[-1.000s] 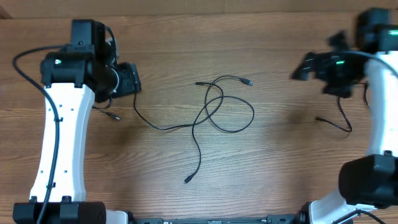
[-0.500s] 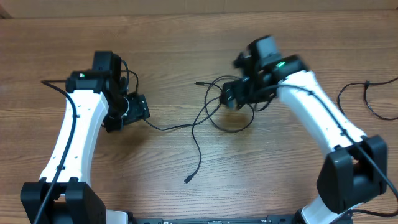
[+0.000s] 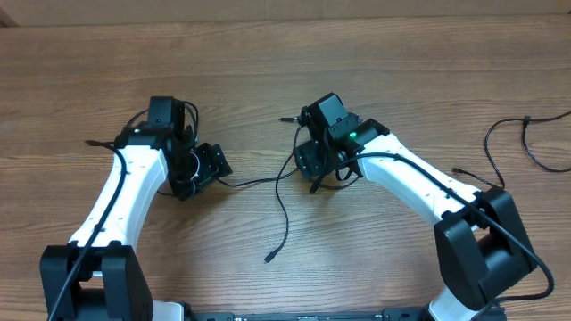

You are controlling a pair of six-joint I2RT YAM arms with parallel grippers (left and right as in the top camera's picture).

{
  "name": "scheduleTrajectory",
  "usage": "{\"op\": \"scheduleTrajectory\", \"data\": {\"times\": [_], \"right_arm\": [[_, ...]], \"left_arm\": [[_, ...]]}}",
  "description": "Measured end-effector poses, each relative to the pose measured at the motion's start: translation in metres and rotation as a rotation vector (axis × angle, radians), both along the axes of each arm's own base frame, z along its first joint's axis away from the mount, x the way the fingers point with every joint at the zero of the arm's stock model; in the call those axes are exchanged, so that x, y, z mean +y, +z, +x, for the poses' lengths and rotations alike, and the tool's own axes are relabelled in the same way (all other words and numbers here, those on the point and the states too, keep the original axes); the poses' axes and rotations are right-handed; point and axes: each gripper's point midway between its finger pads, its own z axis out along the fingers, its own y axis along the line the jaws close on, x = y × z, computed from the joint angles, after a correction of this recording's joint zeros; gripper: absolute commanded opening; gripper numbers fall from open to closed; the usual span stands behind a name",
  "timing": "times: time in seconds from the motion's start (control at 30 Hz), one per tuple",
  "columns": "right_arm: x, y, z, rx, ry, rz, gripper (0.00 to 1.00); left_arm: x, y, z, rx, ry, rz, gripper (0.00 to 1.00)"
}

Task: Untangle cables

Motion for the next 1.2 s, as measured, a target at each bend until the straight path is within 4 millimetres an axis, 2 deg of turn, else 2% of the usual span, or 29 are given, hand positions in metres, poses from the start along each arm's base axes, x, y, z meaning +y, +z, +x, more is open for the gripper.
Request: {"op": "scheduleTrajectory", "data": {"times": [0.17, 0.67, 1.0, 1.03, 1.1, 1.17, 1.2], "right_arm": [[-0.002, -0.005, 0.003, -0.006, -0.007, -0.018, 0.77], [-0.006, -0.008, -0.001, 0.013, -0.009, -0.035, 0.77], [-0.009, -0.011, -0.006, 0.032, -0.008, -0.048, 0.77], [-0.009, -0.011, -0.006, 0.033, -0.009, -0.049, 0.77], [-0.009, -0.011, -0.006, 0.035, -0.009, -0.05, 0.77], [-0.01, -0.011, -0.007, 0.039, -0.009, -0.052, 0.77], [-0.01, -0.011, -0.007, 0.04, -0.009, -0.052, 0.77]], "left_arm": [[-0.001, -0.006, 0.008, -0.025, 0.048, 0.006, 0.73], [0.009, -0.016, 0.014, -0.034, 0.218, 0.168, 0.72], [0.008, -0.043, 0.009, -0.044, 0.312, 0.168, 0.67], [0.008, -0.045, 0.009, -0.048, 0.315, 0.166, 0.62], [0.009, -0.048, 0.012, -0.065, 0.329, 0.166, 0.44], [0.011, -0.049, 0.012, -0.067, 0.344, 0.174, 0.22], [0.012, -0.049, 0.012, -0.07, 0.343, 0.18, 0.07]]}}
